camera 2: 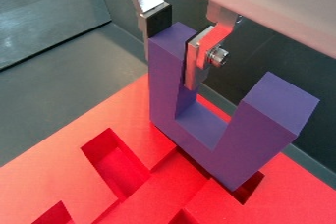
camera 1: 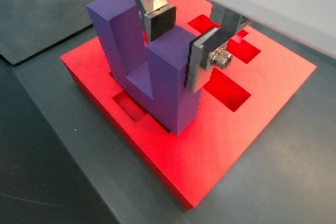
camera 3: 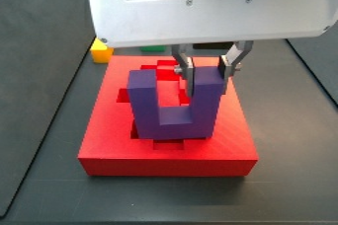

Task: Pick up the purple object. Move up. Move to above the board. Insert the purple object.
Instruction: Insert the purple object.

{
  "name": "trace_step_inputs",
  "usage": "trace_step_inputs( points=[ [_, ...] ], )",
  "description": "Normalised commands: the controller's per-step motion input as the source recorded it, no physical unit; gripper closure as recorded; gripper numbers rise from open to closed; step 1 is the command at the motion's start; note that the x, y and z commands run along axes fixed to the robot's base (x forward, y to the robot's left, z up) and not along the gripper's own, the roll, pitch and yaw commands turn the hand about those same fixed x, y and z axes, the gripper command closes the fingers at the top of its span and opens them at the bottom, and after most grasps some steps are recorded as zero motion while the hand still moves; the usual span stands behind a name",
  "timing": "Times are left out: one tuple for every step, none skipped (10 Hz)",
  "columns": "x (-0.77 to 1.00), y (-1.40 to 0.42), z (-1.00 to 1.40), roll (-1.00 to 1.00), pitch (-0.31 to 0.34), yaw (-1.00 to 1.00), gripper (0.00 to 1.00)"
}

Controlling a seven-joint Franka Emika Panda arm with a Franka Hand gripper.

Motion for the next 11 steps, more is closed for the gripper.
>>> trace_step_inputs(
  points=[
    [0.0,0.13,-0.07,-0.26,-0.039,0.0,1.0],
    [0.0,0.07,-0.17,-0.21,-0.059,0.0,1.0],
    [-0.1,0.08,-0.11,-0.18,-0.063,-0.01,1.0],
    [-0.31,0.09,0.0,-0.18,-0.087,-0.06,1.0],
    [-0.48,0.05,0.0,-0.13,-0.117,-0.12,1.0],
    [-0.55,0.02,0.0,-0.04,-0.1,-0.19,1.0],
    [-0.4,0.0,0.0,-0.05,-0.086,-0.14,1.0],
    [-0.21,0.0,0.0,-0.03,-0.06,-0.06,1.0],
    [0.0,-0.03,-0.05,0.0,-0.009,-0.01,1.0],
    [0.12,-0.14,-0.14,0.11,0.0,0.0,1.0],
    [0.15,-0.09,-0.17,0.2,0.016,0.0,1.0]
  ],
)
